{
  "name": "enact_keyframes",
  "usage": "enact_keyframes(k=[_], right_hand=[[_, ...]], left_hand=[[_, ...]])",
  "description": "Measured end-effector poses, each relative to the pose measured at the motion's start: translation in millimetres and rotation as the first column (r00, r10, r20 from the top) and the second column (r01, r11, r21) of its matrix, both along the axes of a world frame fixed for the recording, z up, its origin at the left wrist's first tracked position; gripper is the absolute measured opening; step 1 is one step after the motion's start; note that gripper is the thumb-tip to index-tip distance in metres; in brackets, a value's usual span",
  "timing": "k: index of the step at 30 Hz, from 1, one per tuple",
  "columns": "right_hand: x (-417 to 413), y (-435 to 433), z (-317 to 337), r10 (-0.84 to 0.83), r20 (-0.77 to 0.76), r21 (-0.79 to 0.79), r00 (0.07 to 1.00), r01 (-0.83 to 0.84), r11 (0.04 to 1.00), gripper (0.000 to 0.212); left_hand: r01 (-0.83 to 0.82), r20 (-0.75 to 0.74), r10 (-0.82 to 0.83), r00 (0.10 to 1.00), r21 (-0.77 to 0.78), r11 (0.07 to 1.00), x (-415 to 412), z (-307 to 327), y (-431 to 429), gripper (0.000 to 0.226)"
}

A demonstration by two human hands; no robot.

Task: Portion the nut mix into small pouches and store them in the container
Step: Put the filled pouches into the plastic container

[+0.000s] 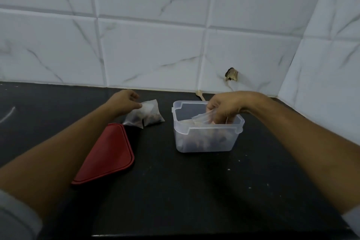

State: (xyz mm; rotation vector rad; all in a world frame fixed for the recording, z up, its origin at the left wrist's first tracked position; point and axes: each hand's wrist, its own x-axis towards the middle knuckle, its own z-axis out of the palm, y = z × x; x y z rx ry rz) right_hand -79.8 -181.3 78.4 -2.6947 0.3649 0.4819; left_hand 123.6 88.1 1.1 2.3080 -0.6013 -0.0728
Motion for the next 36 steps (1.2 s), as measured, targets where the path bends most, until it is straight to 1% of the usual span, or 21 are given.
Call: enact_keyframes(k=[2,3,5,6,8,11,14,16,18,21,25,28,30,31,32,33,34,36], right_hand=[[4,7,-6,0.022,-0.017,-0.167,1.0,-0.024,0.986,0.008],[4,10,-9,0.03,-0.019,-0.245,0.999,-0.034,0.969,0.01],[3,17,-12,0.034,-0.01,-0.357,0.999,-0.035,0.933,0.02],[2,20,-12,0.029,-0.002,-0.376,1.0,-0.028,0.926,0.025],[1,20,-9,0.006,0.023,-0.338,1.0,0.002,0.941,0.032],[-2,17,4,-0.041,0.057,-0.253,0.998,0.054,0.966,0.043],[-4,16,19,-0.022,0.123,-0.247,0.992,0.052,0.968,0.046],[-3,17,28,0.021,0.238,-0.244,0.971,0.039,0.969,0.045],[1,21,33,0.03,0.35,-0.146,0.936,0.023,0.989,0.045],[8,34,38,-0.017,0.448,0.098,0.894,-0.03,0.995,0.05],[18,59,38,-0.118,0.513,0.387,0.85,-0.106,0.916,0.056],[22,71,37,-0.19,0.537,0.526,0.822,-0.15,0.837,0.042],[19,69,38,-0.241,0.552,0.551,0.799,-0.132,0.824,0.033],[17,65,39,-0.259,0.561,0.538,0.786,-0.107,0.836,0.03],[15,59,38,-0.268,0.571,0.504,0.776,-0.074,0.861,0.026],[13,51,37,-0.267,0.577,0.456,0.772,-0.034,0.889,0.023],[10,42,34,-0.26,0.571,0.404,0.778,0.009,0.915,0.02],[7,28,26,-0.247,0.501,0.347,0.83,0.069,0.935,0.012]], left_hand=[[0.003,0.041,-0.007,0.999,0.084,0.996,1,-3,-1,0.043],[0.006,0.061,-0.013,0.998,0.121,0.993,1,-4,-1,0.046],[0.01,0.083,-0.026,0.996,0.181,0.983,2,-6,-1,0.053],[0.013,0.083,-0.031,0.996,0.202,0.979,2,-7,0,0.055],[0.022,0.076,-0.042,0.996,0.238,0.971,3,-7,2,0.052],[0.007,0.111,-0.037,0.993,0.258,0.966,5,-5,5,0.033],[-0.021,0.151,-0.004,0.988,0.159,0.987,3,3,11,0.019],[0.025,0.143,-0.029,0.989,0.029,0.999,-1,14,14,0.015],[0.093,0.104,-0.08,0.991,-0.126,0.988,-8,30,15,0.014],[0.192,0.051,-0.185,0.981,-0.322,0.927,-25,59,11,0.014],[0.279,-0.003,-0.331,0.944,-0.533,0.799,-53,91,-9,0.013],[0.291,-0.054,-0.421,0.905,-0.644,0.708,-70,99,-26,0.012],[0.263,-0.12,-0.46,0.88,-0.685,0.68,-71,95,-31,0.01],[0.232,-0.166,-0.462,0.871,-0.69,0.685,-67,90,-30,0.009],[0.195,-0.212,-0.44,0.872,-0.675,0.711,-62,83,-28,0.01],[0.151,-0.249,-0.383,0.89,-0.631,0.761,-55,75,-26,0.012],[0.102,-0.267,-0.296,0.917,-0.559,0.823,-47,64,-23,0.015],[0.005,-0.242,-0.105,0.965,-0.382,0.924,-30,40,-17,0.024]])
